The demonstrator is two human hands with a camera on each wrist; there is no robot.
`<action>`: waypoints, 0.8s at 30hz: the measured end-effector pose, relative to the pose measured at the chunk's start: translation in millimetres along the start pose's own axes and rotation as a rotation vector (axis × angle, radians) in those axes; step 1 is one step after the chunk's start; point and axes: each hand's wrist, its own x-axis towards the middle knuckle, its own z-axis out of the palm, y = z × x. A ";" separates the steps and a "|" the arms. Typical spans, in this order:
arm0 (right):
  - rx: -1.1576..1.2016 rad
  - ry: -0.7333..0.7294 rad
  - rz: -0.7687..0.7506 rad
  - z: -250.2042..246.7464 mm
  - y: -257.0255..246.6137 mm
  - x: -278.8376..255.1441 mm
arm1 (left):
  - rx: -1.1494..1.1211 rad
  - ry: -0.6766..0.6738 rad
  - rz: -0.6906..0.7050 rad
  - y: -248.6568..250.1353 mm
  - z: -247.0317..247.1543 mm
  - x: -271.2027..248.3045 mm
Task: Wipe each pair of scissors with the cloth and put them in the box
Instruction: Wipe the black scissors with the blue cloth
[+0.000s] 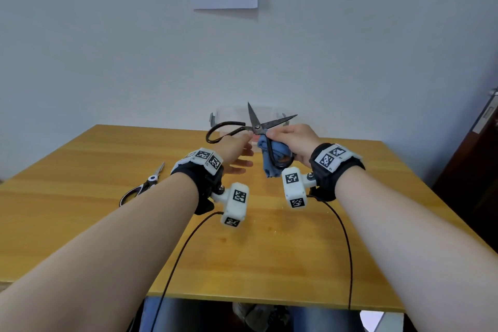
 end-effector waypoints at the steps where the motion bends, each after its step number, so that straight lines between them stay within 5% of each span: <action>1: 0.021 -0.042 -0.002 2.7 1.3 -4.1 | -0.087 0.007 -0.004 -0.2 2.4 2.8; 5: 0.018 -0.150 0.018 8.2 9.6 -12.8 | -0.269 0.116 0.090 -1.0 12.5 11.4; 15: -0.252 0.095 0.212 -49.3 68.7 -14.1 | -0.185 0.110 0.014 -29.9 10.2 23.2; 19: -0.181 0.199 0.128 -46.2 66.0 -4.3 | -0.054 0.079 -0.059 -55.8 22.0 30.8; 24: -0.342 0.031 -0.038 -19.8 63.0 10.7 | 0.137 -0.012 -0.015 -76.2 41.2 46.4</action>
